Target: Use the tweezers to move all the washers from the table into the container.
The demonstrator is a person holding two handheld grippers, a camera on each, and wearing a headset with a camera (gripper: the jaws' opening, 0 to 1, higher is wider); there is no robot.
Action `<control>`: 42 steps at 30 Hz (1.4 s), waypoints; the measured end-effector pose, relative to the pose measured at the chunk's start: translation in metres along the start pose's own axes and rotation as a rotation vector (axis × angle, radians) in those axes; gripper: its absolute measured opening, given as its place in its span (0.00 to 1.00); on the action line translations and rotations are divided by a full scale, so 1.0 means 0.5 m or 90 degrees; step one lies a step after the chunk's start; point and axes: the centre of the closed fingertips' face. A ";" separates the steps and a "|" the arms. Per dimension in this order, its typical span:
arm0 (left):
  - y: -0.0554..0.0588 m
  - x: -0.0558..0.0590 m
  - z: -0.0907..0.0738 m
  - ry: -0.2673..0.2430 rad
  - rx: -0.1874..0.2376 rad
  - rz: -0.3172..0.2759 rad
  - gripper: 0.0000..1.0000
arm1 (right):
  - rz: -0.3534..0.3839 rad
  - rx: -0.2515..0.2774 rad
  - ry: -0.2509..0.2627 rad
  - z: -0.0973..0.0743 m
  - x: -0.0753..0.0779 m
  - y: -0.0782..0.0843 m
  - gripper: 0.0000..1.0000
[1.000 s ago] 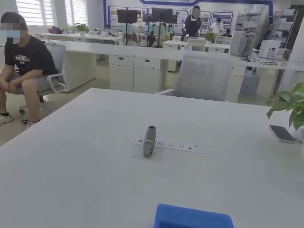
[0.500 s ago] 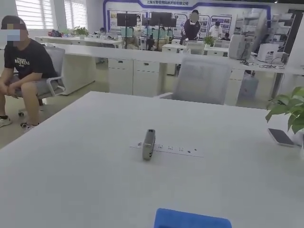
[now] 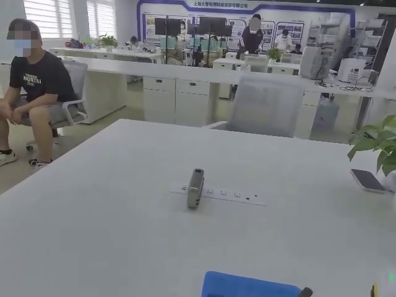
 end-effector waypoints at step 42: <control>0.007 0.000 0.001 0.002 -0.012 -0.002 0.74 | 0.086 -0.122 0.045 0.127 0.107 0.081 0.05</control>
Point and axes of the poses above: the centre of the closed fingertips' face, and the gripper's own axes: z roughly forward along the fingers, x roughly to its right, y roughly out of its underside, and after that the axes turned 13 degrees about y, right-handed
